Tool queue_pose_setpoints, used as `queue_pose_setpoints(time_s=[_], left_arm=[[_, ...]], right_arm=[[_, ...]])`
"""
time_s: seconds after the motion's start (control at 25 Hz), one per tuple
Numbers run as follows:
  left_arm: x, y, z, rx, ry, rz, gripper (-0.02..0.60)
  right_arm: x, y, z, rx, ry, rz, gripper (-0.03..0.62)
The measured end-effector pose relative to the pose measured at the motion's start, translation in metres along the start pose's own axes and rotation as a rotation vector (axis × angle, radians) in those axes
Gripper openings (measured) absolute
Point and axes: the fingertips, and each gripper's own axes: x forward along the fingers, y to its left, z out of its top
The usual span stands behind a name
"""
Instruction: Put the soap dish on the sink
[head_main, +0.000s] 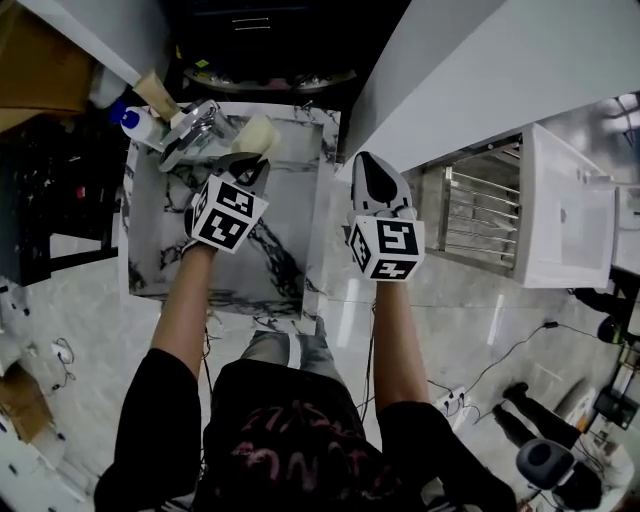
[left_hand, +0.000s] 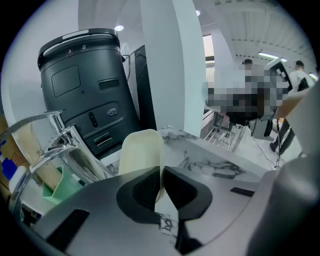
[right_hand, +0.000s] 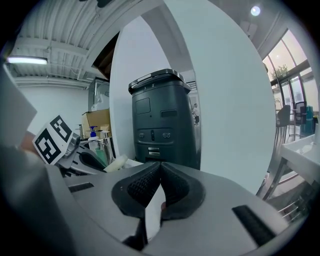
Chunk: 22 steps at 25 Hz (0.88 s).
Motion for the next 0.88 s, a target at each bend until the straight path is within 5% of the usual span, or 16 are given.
queue_pose_setpoints(time_s=[0.88], left_arm=[[0.035,-0.009,-0.009,0.092,0.092,-0.081,0.046]], right_arm=[[0.018,0.0,-0.014,-0.007,0.037,0.013,0.012]])
